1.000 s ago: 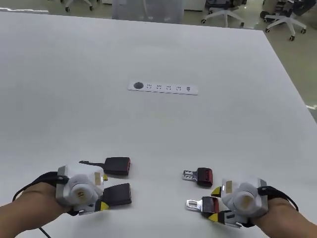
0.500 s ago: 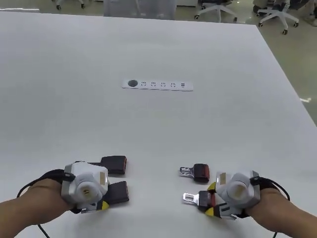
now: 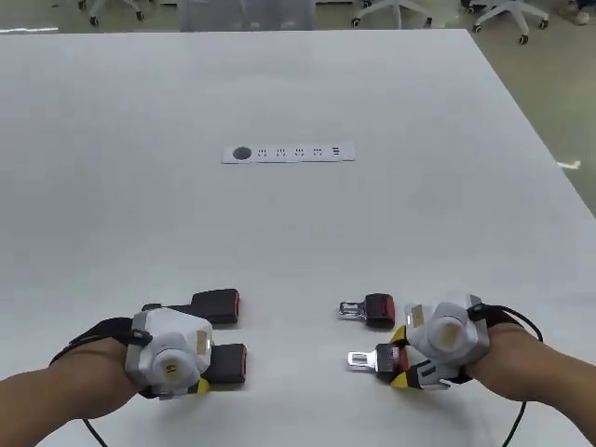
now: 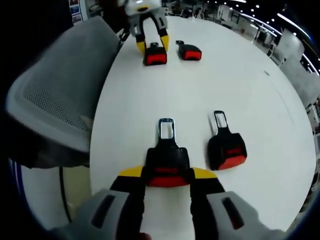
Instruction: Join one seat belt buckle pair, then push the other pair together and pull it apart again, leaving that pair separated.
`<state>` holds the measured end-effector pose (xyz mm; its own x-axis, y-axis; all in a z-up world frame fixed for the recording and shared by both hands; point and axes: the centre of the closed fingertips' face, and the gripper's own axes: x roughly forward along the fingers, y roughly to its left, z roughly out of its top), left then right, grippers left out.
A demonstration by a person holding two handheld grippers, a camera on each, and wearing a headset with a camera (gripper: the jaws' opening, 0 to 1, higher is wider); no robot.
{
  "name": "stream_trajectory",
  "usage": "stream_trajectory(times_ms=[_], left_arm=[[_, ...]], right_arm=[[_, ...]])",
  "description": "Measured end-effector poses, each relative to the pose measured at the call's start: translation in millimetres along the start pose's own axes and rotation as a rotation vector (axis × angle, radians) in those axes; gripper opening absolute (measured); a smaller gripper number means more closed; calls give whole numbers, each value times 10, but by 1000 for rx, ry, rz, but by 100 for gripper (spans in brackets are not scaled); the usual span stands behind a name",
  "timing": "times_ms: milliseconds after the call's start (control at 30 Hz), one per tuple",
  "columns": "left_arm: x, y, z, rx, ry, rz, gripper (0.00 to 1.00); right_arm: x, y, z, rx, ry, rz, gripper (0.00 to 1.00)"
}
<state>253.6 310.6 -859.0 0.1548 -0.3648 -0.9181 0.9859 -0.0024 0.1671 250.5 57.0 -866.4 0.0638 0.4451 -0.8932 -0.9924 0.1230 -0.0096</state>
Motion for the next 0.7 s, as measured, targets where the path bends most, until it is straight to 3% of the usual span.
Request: stream_trajectory(times_ms=[233,400,700], left_arm=[[6,0,-1,-12,8,-11,32],[9,0,-3,-14,18,-18,32],[10,-9,-3,-20,21,-16,32]], right_arm=[[10,8,20,20,27,-1,35],[43,25,93,16,14,-8,35],[168,132,375,-15,-20,-12,35]])
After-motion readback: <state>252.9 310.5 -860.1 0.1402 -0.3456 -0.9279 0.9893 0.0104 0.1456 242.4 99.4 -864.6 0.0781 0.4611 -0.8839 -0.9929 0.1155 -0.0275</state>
